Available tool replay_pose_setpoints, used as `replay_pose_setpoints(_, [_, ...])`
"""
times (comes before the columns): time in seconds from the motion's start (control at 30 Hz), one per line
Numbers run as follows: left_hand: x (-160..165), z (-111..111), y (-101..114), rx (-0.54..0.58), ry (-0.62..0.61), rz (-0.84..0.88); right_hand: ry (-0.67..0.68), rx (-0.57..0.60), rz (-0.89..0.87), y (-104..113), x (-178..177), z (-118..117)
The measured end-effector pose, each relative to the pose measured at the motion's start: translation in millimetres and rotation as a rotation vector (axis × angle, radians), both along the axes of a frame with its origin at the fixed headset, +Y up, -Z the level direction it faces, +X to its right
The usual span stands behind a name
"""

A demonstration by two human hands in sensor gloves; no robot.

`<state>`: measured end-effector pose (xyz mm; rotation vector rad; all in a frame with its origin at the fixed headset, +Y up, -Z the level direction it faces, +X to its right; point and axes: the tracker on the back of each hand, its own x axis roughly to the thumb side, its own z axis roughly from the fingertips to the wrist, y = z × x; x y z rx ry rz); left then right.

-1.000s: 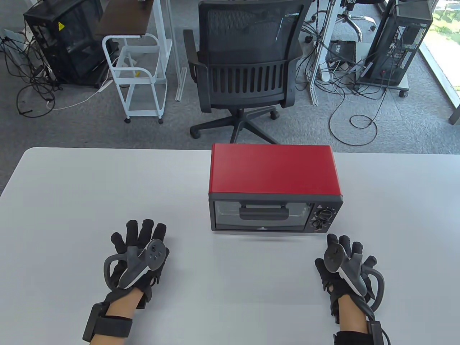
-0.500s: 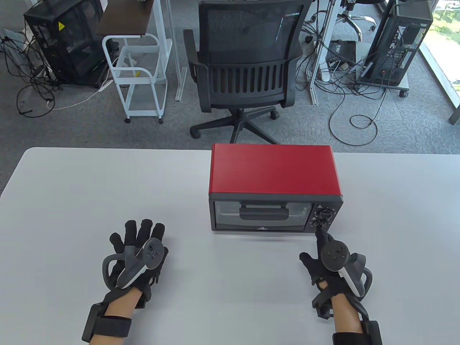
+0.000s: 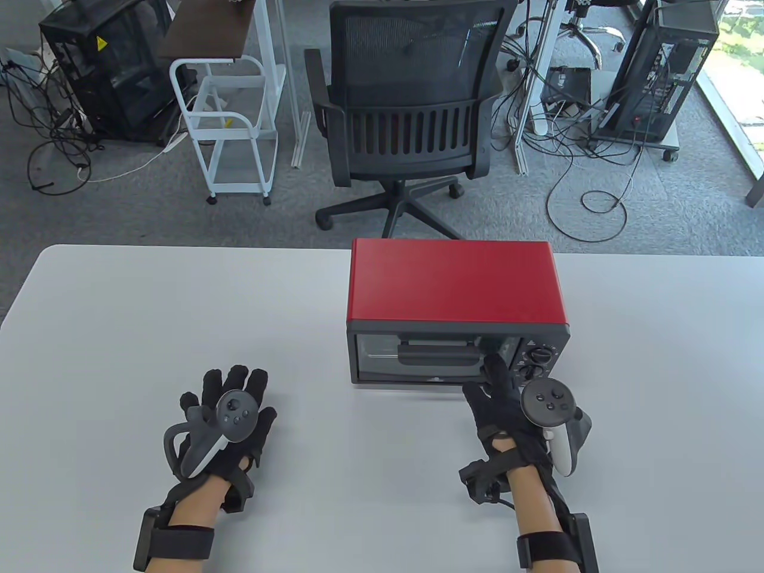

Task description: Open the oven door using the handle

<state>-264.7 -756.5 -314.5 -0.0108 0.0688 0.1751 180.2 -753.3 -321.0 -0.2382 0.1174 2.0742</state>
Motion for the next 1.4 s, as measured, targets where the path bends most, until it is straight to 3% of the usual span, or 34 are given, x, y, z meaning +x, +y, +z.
replay_pose_setpoints(0.2, [-0.6, -0.9, 0.8, 0.0, -0.002, 0.018, -0.043, -0.037, -0.187, 5.4, -7.7, -0.9])
replay_pose_setpoints(0.53, [2.0, -2.6, 0.1, 0.005, -0.018, 0.023, -0.238, -0.022, -0.052, 10.1, -0.2, 14.5])
replay_pose_setpoints(0.73, [1.5, -3.0, 0.3, 0.002, -0.017, 0.027, -0.286, -0.041, -0.046, -2.8, 2.3, 26.2])
replay_pose_setpoints(0.97, [-0.3, -3.8, -0.9, -0.007, -0.01, 0.033, -0.276, -0.056, 0.116, 4.9, 5.7, 40.6])
replay_pose_setpoints(1.13, [0.3, -3.1, -0.5, -0.01, -0.011, 0.031, -0.244, -0.153, 0.181, 0.8, 7.5, 51.5])
replay_pose_setpoints(1.4, [-0.4, -2.1, 0.8, -0.006, -0.012, 0.042, -0.165, -0.364, 0.233, -23.1, 9.5, 63.3])
